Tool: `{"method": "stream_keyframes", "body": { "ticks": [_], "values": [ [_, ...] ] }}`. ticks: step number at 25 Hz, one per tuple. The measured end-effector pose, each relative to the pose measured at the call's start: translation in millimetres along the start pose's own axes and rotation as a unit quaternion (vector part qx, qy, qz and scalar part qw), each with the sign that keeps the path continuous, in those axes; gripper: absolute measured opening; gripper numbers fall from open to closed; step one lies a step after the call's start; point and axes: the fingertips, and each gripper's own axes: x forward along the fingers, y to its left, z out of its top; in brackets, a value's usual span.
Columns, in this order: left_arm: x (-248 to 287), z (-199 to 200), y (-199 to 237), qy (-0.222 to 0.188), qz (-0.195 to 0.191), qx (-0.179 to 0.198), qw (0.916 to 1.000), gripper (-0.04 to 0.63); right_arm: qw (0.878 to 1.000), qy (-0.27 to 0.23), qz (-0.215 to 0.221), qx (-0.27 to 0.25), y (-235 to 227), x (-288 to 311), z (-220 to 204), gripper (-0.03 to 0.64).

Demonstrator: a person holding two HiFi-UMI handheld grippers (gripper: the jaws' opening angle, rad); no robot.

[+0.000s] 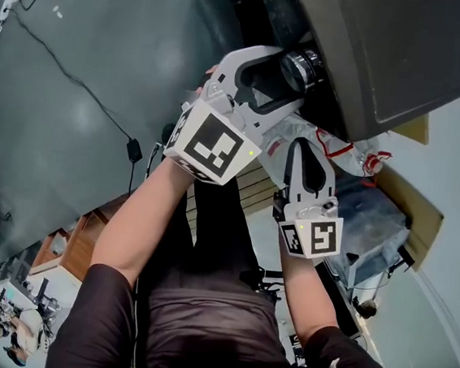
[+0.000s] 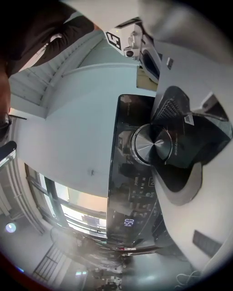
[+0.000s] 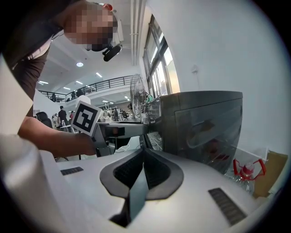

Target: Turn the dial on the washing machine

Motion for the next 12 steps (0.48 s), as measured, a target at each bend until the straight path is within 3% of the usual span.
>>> {"method": "stream_keyframes", "body": {
  "ticks": [3,7,12],
  "values": [
    [-0.3,0.9,2.1,-0.009,0.000,-0.037,0.9993,0.285,1.000,-0.001,0.000,0.002,-0.3,-2.3,0.5,0.026],
    [1.0,-1.1,2.6,-0.009,-0.004,-0.054,0.9985,0.285,1.000,-0.002,-0.001,-0.001,-6.1,-5.3,1.2,0.026],
    [1.4,-1.0,3.9,-0.021,-0.014,-0.118,0.9927,0.284,1.000,-0.001,-0.005,0.001,-10.8,-8.1,-0.6,0.025]
  ]
}}
